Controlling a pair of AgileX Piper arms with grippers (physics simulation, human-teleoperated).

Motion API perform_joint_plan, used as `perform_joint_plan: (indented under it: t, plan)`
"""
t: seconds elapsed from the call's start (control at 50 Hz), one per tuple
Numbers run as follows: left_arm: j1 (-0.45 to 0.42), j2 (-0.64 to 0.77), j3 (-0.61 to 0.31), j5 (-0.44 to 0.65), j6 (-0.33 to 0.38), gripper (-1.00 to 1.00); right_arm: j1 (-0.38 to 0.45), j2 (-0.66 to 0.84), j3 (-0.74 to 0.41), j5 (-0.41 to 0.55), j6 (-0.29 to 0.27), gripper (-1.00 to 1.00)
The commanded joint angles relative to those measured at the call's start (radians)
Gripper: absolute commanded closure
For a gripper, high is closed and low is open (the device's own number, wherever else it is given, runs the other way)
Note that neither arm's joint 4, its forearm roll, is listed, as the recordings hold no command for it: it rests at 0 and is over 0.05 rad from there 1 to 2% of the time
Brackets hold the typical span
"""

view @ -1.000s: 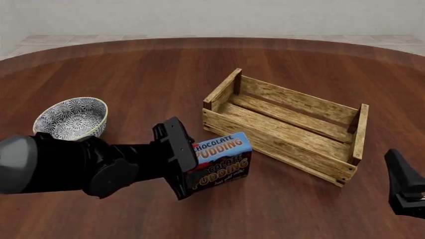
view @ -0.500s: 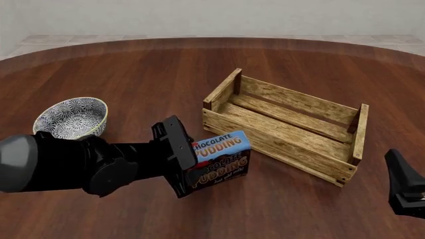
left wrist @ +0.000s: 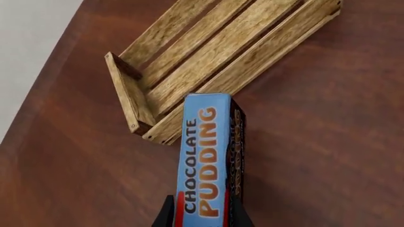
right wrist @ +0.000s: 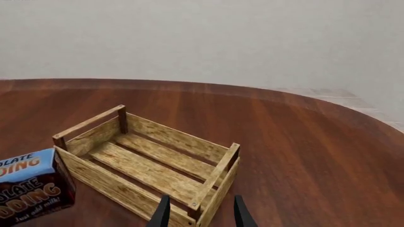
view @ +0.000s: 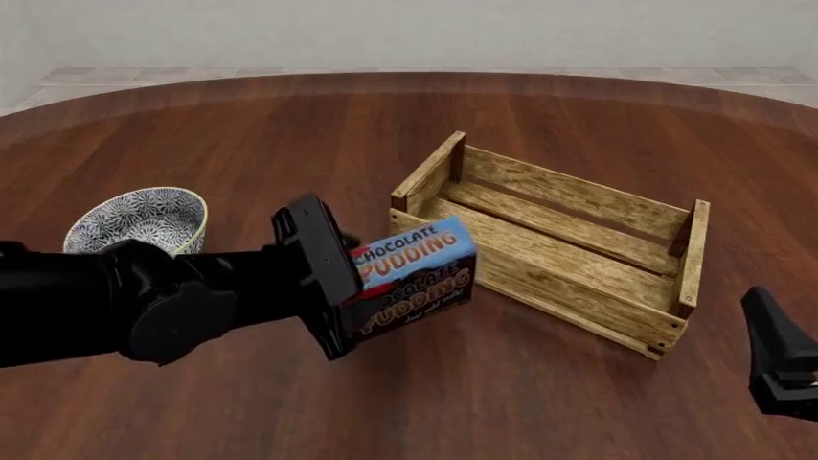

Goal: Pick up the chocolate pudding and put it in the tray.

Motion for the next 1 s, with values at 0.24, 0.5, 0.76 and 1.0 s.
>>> perform_joint_plan:
  t: [0.24,0.5,0.76,1.0]
  plan:
    - [-0.043,-0.127,-0.119,0.137,0.089,1.00,-0.001,-0.013,0.000,0.007,0.013,-1.00]
    - [-0.059,-0.108,-0.244,0.205,0.144,1.00,-0.002,-0.022,0.000,0.013,0.026,-1.00]
    - [-0.056,-0.061,-0.366,0.209,0.151,1.00,-0.002,-0.029,0.000,0.016,0.037,-1.00]
    - [-0.072,0.030,-0.441,0.155,0.141,1.00,0.001,-0.034,-0.001,0.019,0.040,-1.00]
